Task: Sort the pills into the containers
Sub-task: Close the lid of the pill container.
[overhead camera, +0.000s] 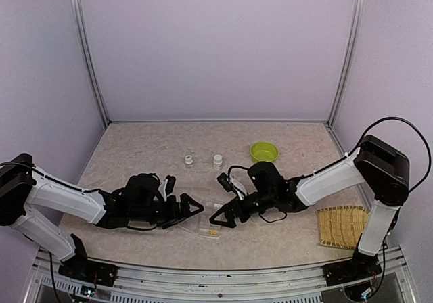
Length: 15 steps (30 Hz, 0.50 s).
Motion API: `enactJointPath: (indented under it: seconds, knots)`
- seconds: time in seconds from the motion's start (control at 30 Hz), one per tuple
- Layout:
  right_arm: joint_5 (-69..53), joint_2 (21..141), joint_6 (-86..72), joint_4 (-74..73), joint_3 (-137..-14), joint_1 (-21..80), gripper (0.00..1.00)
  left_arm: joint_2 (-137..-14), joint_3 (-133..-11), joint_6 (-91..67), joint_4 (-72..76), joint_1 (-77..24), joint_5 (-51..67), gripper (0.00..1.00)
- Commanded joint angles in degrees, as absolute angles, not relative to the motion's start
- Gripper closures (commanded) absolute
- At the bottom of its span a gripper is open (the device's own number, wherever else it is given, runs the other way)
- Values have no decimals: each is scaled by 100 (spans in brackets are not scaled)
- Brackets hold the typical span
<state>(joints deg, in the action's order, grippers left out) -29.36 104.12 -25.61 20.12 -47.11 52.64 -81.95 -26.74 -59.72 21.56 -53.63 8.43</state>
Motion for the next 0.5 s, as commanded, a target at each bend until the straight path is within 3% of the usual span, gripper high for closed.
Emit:
enactJointPath:
  seconds: [0.0, 0.47]
  knots:
    - [-3063, 10529, -2593, 2145, -4833, 5275, 1, -8169, -2790, -5864, 2385, -5463, 830, 1]
    - [-3102, 10638, -2593, 2188, -4947, 5356, 2, -8376, -3266, -5555, 2070, -5709, 708, 1]
